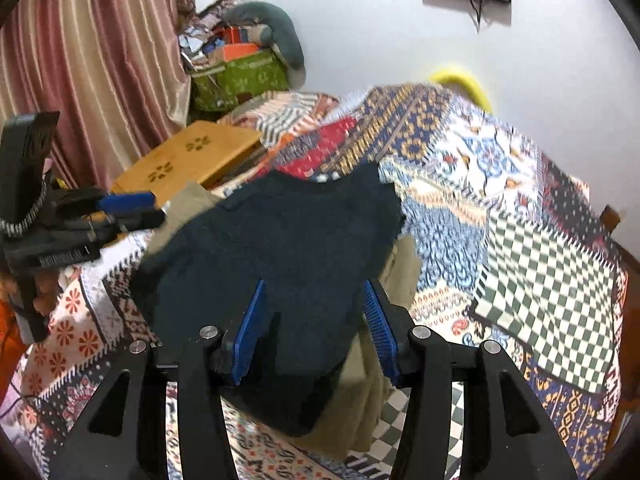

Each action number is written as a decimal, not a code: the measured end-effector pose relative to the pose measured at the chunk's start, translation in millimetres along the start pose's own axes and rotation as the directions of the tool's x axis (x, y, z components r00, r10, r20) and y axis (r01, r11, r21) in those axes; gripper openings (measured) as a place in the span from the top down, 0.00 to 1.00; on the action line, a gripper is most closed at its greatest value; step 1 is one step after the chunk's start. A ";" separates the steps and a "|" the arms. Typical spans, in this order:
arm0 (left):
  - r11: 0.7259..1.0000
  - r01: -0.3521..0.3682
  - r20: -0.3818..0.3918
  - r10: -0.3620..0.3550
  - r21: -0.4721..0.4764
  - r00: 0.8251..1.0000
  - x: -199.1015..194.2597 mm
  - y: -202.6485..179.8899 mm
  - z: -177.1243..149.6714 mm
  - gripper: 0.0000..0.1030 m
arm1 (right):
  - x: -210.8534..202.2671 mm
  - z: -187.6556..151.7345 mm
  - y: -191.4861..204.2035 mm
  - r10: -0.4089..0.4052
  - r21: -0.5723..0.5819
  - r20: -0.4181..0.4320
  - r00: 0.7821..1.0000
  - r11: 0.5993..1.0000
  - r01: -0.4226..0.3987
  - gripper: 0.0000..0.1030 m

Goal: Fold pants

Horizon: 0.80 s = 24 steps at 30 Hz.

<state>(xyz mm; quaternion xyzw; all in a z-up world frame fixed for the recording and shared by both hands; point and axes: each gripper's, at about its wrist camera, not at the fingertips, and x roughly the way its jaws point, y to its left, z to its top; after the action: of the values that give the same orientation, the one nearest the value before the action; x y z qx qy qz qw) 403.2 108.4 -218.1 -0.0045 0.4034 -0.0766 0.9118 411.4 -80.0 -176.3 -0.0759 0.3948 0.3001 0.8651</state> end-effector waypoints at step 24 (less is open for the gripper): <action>0.996 -0.088 0.008 0.088 0.029 0.996 -29.5 -26.3 -4.8 0.63 | 4.8 -14.4 7.9 0.012 0.081 -0.050 0.999 0.997 -0.007 0.55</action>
<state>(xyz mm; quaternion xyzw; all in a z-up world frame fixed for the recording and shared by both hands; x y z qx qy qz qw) 376.5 86.9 -197.9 0.0265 0.3990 -0.0425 0.9156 400.1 -76.7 -188.7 -0.0466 0.4287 0.2859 0.8557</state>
